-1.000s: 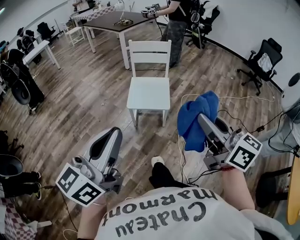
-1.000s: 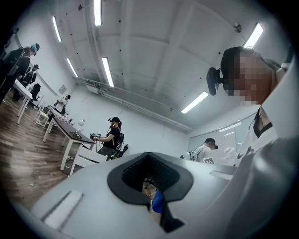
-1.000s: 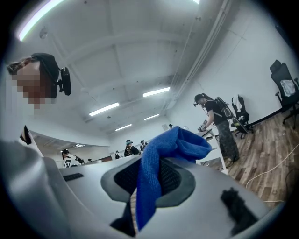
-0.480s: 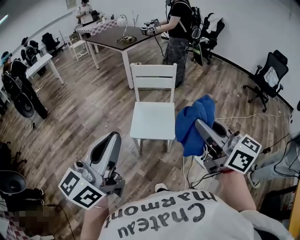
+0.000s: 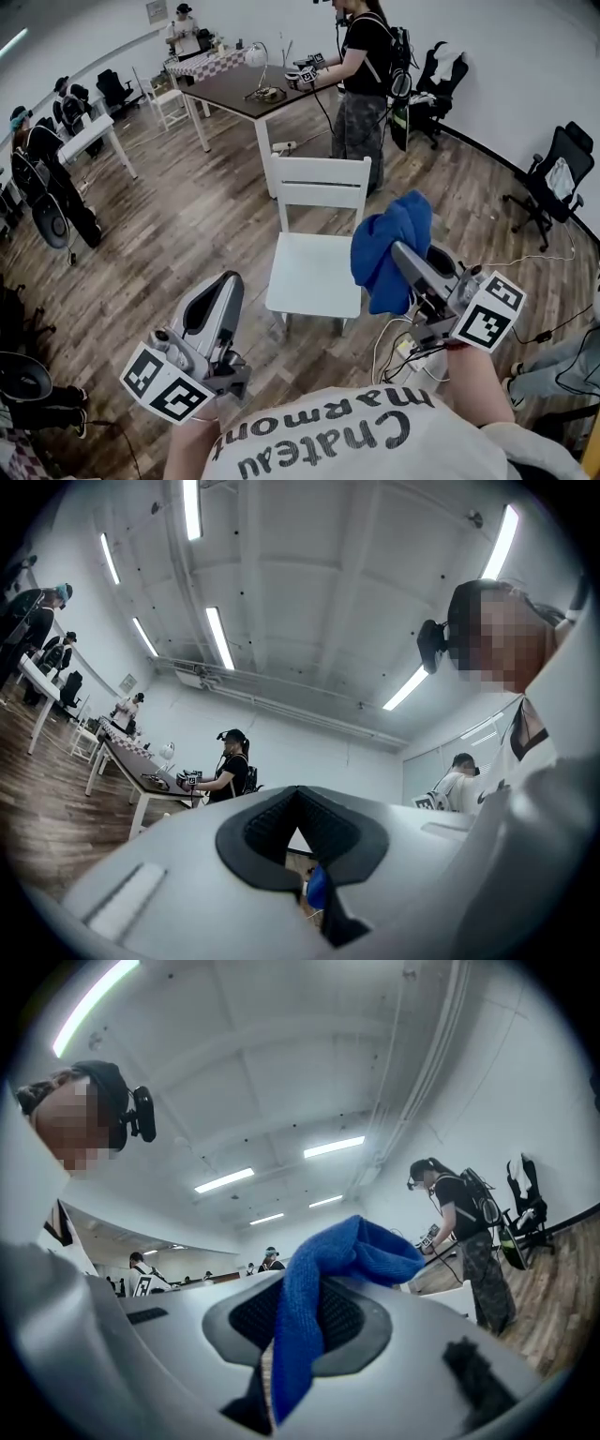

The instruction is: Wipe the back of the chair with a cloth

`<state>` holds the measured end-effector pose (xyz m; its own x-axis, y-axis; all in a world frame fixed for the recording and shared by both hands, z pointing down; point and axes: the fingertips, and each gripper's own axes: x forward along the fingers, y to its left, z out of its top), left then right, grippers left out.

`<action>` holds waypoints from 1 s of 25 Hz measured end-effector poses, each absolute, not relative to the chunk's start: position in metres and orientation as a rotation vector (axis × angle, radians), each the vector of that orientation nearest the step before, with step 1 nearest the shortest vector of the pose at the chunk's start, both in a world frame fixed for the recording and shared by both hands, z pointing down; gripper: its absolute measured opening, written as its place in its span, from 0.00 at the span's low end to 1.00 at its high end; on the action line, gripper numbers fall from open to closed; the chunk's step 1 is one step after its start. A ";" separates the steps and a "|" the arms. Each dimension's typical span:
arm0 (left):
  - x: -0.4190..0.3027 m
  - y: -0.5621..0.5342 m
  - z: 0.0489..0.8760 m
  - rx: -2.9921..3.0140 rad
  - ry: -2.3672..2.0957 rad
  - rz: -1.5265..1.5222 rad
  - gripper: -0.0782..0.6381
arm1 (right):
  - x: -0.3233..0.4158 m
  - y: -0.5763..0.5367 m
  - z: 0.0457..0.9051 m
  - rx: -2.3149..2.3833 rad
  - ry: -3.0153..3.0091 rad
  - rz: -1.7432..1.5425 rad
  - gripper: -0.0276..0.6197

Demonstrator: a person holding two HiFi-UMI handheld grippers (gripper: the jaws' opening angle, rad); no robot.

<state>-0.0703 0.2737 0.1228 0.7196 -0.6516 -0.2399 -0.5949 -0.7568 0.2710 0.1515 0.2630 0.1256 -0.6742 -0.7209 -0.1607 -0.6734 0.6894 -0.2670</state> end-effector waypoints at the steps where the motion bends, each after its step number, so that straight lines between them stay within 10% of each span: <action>1: -0.070 0.272 0.126 2.742 -1.014 -0.494 0.12 | 0.151 0.260 0.128 -1.105 2.647 -0.271 0.17; 25: -0.109 0.077 0.155 2.703 -0.813 -0.464 0.12 | 0.082 0.074 0.178 -1.209 2.702 -0.351 0.17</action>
<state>-0.1091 0.0770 0.1552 0.7900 -0.5717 -0.2216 -0.4819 -0.8024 0.3521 0.0819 0.0737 0.1778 -0.6601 -0.7495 -0.0500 -0.7118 0.6454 -0.2770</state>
